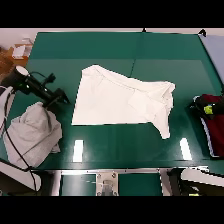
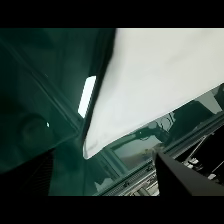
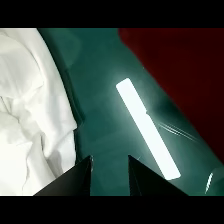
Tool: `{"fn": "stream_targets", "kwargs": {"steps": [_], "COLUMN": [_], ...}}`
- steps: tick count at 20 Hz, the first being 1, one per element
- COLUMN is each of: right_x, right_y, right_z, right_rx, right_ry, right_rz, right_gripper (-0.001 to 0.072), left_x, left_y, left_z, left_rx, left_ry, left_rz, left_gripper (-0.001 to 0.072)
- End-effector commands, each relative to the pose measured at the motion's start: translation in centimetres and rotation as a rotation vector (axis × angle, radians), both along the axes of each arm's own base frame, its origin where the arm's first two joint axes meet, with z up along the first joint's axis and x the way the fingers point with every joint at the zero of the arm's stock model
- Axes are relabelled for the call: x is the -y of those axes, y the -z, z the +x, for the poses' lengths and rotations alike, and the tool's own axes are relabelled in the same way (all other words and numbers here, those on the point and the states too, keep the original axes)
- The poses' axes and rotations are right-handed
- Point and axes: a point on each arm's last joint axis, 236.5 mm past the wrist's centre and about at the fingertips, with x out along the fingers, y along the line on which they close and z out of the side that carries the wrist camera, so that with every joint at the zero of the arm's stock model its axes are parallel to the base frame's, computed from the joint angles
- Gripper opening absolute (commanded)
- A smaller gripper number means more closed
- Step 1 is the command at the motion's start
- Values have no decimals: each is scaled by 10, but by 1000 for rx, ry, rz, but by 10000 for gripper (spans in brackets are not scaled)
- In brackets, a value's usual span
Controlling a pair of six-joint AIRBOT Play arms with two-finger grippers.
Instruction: Fold the shirts.
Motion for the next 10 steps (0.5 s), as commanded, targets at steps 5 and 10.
{"fn": "stream_targets", "kwargs": {"steps": [5,10], "right_x": [-3,-3], "right_y": [-1,-1], "right_z": [5,5], "right_rx": [25,24], "right_ry": [22,21], "right_rz": [25,25], "right_gripper": [264,273], "left_x": [52,74], "left_y": [46,39], "left_z": [-51,-27], "left_rx": [-68,59], "left_ry": [69,58], "left_rz": [-21,-97], "left_gripper": [687,25]}}
